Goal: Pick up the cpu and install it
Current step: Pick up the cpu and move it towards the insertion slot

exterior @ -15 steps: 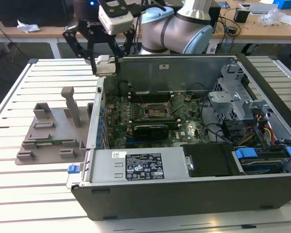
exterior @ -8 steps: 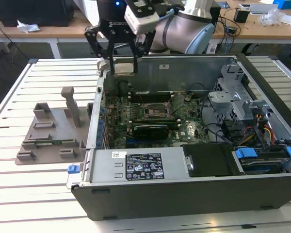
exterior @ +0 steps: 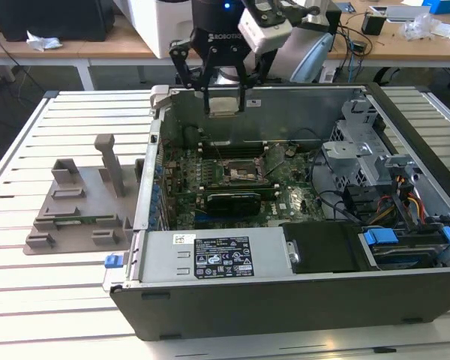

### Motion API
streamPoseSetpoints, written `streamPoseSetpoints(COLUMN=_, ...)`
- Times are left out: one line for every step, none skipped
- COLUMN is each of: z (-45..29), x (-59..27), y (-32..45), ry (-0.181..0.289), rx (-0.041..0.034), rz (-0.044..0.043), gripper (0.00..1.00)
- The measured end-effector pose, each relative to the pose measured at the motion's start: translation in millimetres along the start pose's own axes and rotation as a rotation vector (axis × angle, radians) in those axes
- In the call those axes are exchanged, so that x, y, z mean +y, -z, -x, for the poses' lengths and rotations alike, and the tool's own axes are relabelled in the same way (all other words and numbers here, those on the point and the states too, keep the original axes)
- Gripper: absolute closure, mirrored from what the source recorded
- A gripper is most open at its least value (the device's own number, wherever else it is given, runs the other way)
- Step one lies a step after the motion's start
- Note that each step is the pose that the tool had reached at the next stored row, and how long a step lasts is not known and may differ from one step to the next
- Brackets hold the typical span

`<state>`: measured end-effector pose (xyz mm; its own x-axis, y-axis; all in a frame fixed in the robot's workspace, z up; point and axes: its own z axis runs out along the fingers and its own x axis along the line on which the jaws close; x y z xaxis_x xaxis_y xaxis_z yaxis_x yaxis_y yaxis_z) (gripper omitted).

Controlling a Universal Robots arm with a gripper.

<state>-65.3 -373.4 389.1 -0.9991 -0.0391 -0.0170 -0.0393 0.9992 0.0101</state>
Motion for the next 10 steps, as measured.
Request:
streamPoseSetpoints(z=6.8, x=-0.2, y=-0.2, ry=0.000, rx=0.0000, rz=0.0001, gripper=0.45)
streamPoseSetpoints(z=13.0, x=-0.4, y=-0.5, ry=0.000, rx=0.0001, rz=0.0000, gripper=0.45)
streamPoseSetpoints(z=21.3, x=-0.5, y=-0.9, ry=0.000, rx=0.0002, rz=0.0001, gripper=0.45)
streamPoseSetpoints(z=27.4, x=-0.5, y=-1.4, ry=0.000, rx=0.0003, rz=0.0002, gripper=0.45)
streamPoseSetpoints(z=32.3, x=-0.4, y=-1.7, ry=0.000, rx=0.0005, rz=0.0001, gripper=0.45)
streamPoseSetpoints(z=36.7, x=-0.2, y=-2.1, ry=0.000, rx=0.0008, rz=0.0001, gripper=0.45)
streamPoseSetpoints(z=42.8, x=0.3, y=-3.2, ry=0.000, rx=0.0013, rz=0.0001, gripper=0.45)
streamPoseSetpoints(z=45.9, x=0.7, y=-5.7, ry=0.000, rx=0.0016, rz=0.0003, gripper=0.45)
streamPoseSetpoints(z=47.8, x=1.5, y=-9.0, ry=0.000, rx=0.0026, rz=0.0001, gripper=0.45)
streamPoseSetpoints(z=48.5, x=2.8, y=-12.1, ry=0.000, rx=0.0029, rz=0.0002, gripper=0.45)
